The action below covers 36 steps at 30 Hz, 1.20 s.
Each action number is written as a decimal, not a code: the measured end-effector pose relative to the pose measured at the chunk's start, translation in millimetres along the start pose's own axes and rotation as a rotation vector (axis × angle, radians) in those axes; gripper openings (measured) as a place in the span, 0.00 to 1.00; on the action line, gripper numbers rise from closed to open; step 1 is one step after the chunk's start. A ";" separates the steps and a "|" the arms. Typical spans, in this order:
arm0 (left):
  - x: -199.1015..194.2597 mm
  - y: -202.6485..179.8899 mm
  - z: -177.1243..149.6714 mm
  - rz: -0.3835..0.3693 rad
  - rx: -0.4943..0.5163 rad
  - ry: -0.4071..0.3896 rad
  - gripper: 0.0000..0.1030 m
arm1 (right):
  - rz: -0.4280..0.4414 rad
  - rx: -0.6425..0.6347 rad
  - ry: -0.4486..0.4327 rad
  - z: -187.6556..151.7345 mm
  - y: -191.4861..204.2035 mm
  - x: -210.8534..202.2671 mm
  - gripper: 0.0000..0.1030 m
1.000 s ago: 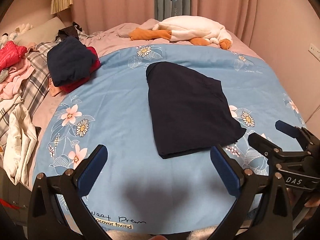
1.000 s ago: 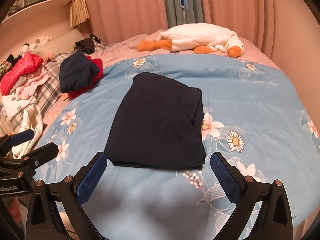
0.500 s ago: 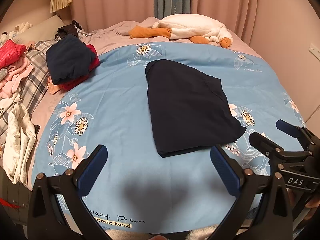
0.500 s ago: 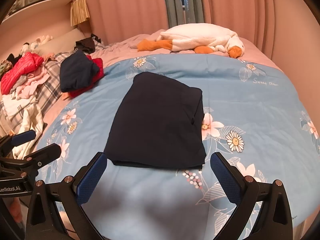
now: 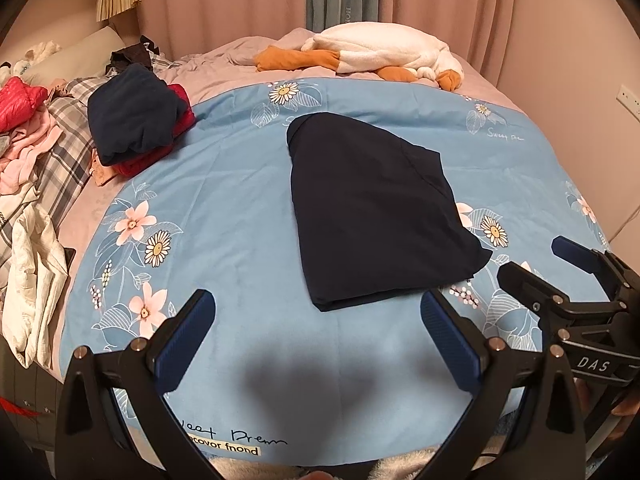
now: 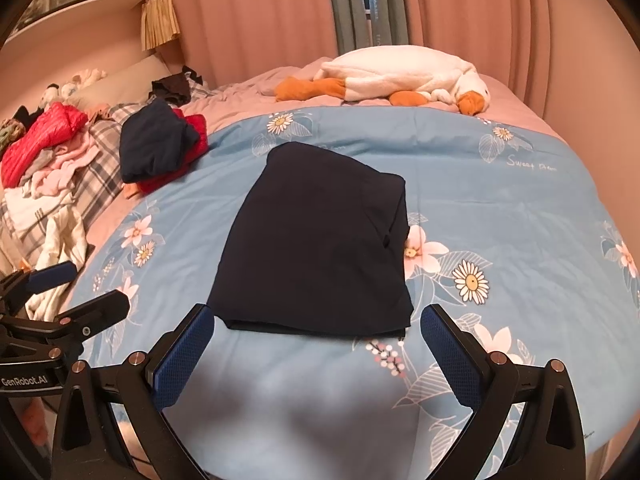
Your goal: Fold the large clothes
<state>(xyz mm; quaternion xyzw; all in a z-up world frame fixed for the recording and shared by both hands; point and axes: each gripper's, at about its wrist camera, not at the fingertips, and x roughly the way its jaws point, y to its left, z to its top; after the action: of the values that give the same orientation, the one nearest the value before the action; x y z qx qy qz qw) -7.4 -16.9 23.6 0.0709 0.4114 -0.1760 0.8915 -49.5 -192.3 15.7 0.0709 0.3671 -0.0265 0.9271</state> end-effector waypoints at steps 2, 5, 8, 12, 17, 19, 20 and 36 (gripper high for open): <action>0.5 1.0 -0.5 -0.001 0.002 0.001 1.00 | 0.000 -0.001 0.000 -0.1 0.5 -0.1 0.99; 1.0 1.6 -0.6 -0.002 0.001 0.004 1.00 | -0.001 0.000 0.001 -0.6 1.4 -0.4 0.99; 1.6 2.9 0.0 -0.002 0.004 0.005 1.00 | 0.000 0.001 0.001 -0.8 1.4 -0.3 0.99; 2.0 3.0 0.0 -0.005 0.006 0.006 1.00 | 0.000 0.001 -0.001 -0.9 1.5 -0.8 0.99; 2.6 1.8 -0.1 -0.007 0.014 0.008 1.00 | -0.001 0.002 0.001 -0.3 0.4 -0.4 0.99; 2.3 2.0 -0.3 -0.007 0.015 0.008 1.00 | 0.002 0.002 0.001 0.3 -1.1 0.1 0.99; 2.4 1.4 -0.2 -0.006 0.014 0.007 1.00 | 0.001 0.002 0.001 0.2 -1.2 -0.1 0.99; 3.7 0.2 1.7 0.000 0.017 0.009 1.00 | 0.000 0.006 0.001 0.1 -1.9 -0.2 0.99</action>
<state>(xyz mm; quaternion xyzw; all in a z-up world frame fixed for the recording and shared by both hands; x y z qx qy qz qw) -3.9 -18.1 22.0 0.0794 0.4137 -0.1792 0.8891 -49.9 -194.2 15.7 0.0740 0.3675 -0.0275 0.9267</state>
